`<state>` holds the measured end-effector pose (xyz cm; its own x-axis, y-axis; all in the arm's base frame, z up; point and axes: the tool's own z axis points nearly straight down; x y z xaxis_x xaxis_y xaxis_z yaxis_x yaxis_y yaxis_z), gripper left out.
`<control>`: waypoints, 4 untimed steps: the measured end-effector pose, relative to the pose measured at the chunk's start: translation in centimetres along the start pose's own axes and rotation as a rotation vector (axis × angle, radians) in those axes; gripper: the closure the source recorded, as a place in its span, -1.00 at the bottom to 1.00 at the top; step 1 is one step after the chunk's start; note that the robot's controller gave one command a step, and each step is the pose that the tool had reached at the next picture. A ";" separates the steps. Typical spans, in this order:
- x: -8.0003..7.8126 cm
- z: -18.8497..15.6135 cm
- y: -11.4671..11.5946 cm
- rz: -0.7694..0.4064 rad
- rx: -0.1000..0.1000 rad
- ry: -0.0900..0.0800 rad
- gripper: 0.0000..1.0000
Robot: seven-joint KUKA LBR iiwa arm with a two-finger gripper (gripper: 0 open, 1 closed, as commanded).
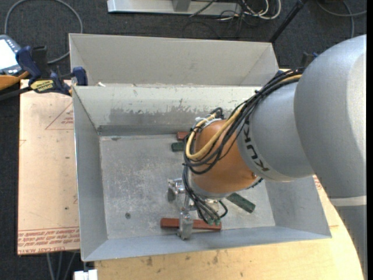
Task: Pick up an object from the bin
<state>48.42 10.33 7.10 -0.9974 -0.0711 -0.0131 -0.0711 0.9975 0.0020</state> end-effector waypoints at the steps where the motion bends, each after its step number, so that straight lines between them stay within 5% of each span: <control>1: 0.2 -0.1 -2.5 0.092 0.000 0.001 -1.00; 2: 0.5 0.1 -2.5 0.092 0.001 0.012 1.00; 3: 0.4 -2.7 -2.5 0.093 0.001 0.010 1.00; 4: 0.1 -11.3 -2.4 0.094 0.001 0.005 1.00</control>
Offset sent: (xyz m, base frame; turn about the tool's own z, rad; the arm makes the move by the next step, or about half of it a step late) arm -0.0033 -0.0261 -0.0010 0.0905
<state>48.39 7.90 18.41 -0.9997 0.0227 -0.0079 0.0227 0.9997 0.0024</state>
